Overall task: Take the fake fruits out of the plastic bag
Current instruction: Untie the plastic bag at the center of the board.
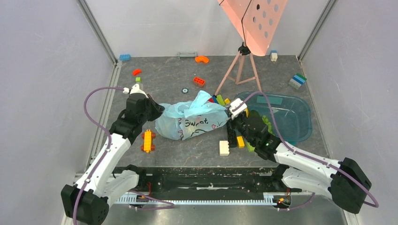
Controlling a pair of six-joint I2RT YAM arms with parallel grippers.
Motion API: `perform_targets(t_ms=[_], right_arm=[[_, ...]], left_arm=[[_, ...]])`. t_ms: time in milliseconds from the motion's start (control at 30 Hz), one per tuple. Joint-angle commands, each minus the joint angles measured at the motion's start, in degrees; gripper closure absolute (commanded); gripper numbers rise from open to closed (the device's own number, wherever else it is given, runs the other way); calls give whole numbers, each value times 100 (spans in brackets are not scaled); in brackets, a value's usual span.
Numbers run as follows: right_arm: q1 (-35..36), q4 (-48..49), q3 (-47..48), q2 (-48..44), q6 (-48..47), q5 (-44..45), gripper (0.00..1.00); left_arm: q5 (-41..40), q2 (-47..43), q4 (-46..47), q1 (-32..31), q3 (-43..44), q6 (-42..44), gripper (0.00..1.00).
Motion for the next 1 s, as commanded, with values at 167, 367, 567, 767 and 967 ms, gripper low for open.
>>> perform_targets(t_ms=[167,367,567,767,967], right_arm=[[-364,34,-331,-413,2247,-78,100],[-367,102,-327,-757,544,-1570,47],[-362,251,-754,-1059,-1548,-2563,25],[-336,723,-1038,-984,-2846,-3441,21],[221,818,-896,-618,-3788,-3392,21]], left_arm=[[150,-6,27,198,228,358,98],[319,34,65,207,295,459,98],[450,50,93,207,391,580,98],[608,143,118,207,445,598,98],[687,184,153,207,462,581,98]])
